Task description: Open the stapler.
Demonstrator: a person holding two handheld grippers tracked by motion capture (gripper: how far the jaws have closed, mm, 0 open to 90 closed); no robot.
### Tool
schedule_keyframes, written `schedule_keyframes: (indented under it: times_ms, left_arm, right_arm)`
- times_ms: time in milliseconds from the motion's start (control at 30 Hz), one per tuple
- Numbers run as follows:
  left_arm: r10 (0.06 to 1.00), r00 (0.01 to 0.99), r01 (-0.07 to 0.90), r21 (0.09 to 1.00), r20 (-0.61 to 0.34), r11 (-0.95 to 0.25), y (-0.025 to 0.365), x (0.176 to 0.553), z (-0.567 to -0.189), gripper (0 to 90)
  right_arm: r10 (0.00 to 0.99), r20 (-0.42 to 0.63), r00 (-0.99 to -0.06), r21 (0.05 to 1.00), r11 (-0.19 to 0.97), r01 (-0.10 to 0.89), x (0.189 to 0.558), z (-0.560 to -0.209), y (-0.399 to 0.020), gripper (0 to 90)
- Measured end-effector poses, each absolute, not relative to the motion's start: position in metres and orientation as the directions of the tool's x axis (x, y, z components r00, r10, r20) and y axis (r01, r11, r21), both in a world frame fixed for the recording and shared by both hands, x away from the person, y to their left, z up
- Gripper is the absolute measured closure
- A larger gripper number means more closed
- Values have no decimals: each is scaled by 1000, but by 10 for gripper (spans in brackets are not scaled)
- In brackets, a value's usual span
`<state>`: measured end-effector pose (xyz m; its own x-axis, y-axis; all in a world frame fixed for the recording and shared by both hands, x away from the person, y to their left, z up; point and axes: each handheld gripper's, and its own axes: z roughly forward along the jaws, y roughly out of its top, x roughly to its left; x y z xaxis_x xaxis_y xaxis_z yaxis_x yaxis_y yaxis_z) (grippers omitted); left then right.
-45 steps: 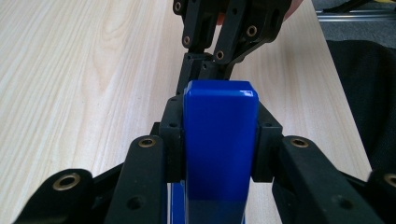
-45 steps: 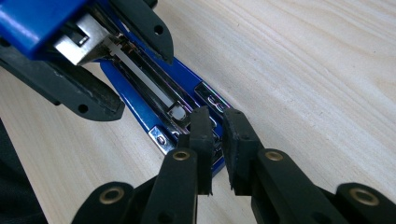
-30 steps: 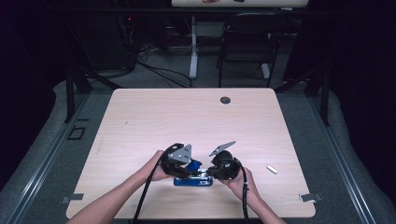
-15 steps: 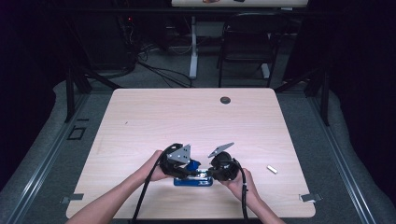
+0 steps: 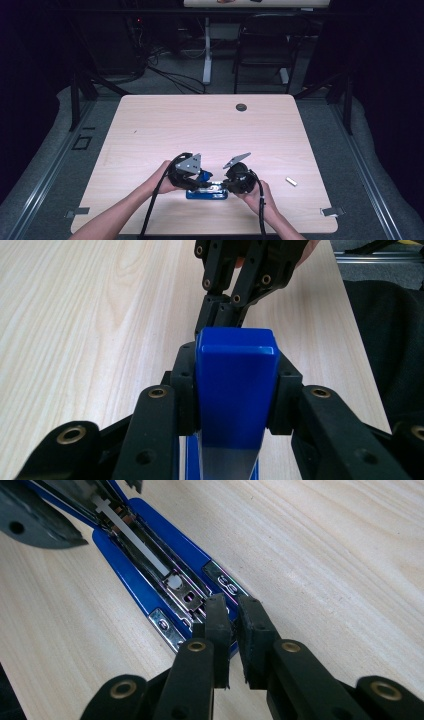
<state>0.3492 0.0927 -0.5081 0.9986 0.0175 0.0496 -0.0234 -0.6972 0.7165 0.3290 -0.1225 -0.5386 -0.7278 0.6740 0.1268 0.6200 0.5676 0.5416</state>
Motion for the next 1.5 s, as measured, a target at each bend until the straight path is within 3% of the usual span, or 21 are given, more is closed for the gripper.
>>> schedule_keyframes:
  times_ms: [1500]
  left_arm:
    - [37,999,9,723,23,-691,124,349,-503,661]
  right_arm:
    - [679,113,-726,538,572,619,328,-538,-121,853]
